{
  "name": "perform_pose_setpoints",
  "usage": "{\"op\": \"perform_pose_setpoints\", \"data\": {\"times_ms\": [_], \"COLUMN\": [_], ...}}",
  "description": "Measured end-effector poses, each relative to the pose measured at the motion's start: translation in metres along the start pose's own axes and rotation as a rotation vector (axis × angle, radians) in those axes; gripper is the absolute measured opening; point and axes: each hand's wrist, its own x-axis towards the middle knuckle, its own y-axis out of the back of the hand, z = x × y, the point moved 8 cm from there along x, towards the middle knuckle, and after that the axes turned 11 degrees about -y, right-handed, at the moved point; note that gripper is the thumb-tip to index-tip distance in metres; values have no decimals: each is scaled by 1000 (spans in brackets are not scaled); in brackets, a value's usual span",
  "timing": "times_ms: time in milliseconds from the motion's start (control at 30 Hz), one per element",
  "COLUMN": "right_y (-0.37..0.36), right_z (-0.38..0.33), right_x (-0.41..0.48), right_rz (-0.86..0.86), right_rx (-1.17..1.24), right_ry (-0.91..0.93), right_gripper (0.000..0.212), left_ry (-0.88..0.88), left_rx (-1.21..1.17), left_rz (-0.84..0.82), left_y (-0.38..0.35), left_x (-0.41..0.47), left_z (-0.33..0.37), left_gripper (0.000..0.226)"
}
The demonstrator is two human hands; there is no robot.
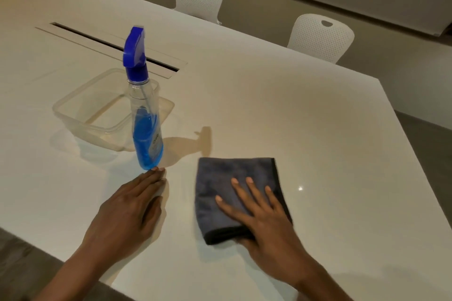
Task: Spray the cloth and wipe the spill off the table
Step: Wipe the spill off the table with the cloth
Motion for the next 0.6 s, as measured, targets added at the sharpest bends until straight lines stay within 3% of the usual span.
{"op": "perform_pose_setpoints", "data": {"times_ms": [100,233,333,433,600], "right_y": [4,12,16,19,19], "right_z": [42,116,149,139,64], "right_x": [6,68,139,196,217], "right_rz": [10,21,3,4,5], "right_rx": [-54,90,99,80,59], "right_ry": [-44,-232,-350,-366,-204], "right_gripper": [85,61,56,60,60], "left_ry": [1,5,1,1,-4], "left_rx": [-10,-7,3,-5,26], "left_rz": [-4,-15,-20,-17,-21], "left_y": [0,0,-1,-1,1], "left_x": [0,0,-1,-1,2], "left_z": [-1,-1,-2,-2,1], "left_gripper": [56,56,56,55,56]}}
